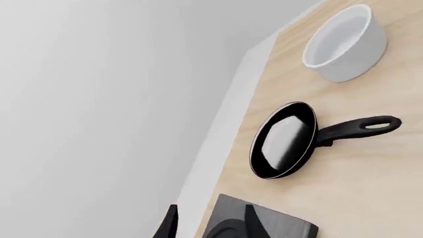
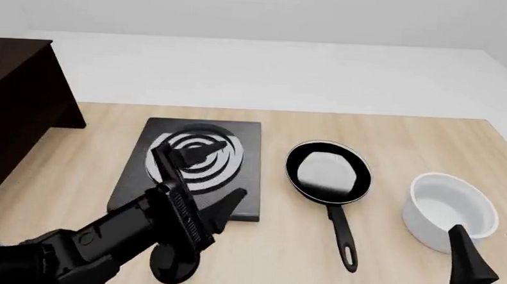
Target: Put the frying pan under the cabinet shelf.
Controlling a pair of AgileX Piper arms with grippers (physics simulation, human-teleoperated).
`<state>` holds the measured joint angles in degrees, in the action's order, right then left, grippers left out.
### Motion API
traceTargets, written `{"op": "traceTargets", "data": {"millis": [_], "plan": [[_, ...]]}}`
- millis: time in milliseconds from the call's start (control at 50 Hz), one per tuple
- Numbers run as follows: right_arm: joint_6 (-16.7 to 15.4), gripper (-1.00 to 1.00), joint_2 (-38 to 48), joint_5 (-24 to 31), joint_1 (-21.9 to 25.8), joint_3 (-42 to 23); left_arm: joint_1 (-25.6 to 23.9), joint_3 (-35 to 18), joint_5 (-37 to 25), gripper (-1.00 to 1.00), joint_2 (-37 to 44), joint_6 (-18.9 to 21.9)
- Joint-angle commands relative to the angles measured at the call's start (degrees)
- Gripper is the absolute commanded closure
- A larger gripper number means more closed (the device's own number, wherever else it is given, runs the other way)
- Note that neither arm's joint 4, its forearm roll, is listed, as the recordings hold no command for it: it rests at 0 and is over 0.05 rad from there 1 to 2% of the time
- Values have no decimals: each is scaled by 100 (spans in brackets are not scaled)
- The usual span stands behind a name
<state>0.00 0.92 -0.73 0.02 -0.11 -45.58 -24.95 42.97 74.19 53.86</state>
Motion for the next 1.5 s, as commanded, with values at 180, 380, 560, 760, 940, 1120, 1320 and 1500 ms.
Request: {"op": "traceTargets", "data": {"millis": [180, 380, 560, 760, 940, 1120, 1320, 1500], "plan": [[1, -100, 0, 0, 0, 0, -459, -205, 283, -100, 734, 639], [1, -100, 4, -1, 1, 0, -708, -320, 384, -100, 1073, 881], [1, -100, -1, 0, -1, 0, -960, -352, 537, -100, 1363, 966], [0, -100, 2, -1, 0, 0, -1150, -404, 532, -100, 1563, 1104], [1, -100, 0, 0, 1, 0, -1340, -426, 726, -100, 1911, 1178], [0, -100, -1, 0, 0, 0, -1497, -578, 823, -100, 2233, 1283], [0, -100, 2, 0, -1, 0, -1553, -774, 872, -100, 2660, 1392], [-1, -100, 0, 0, 0, 0, -1553, -988, 842, -100, 2945, 1417]]}}
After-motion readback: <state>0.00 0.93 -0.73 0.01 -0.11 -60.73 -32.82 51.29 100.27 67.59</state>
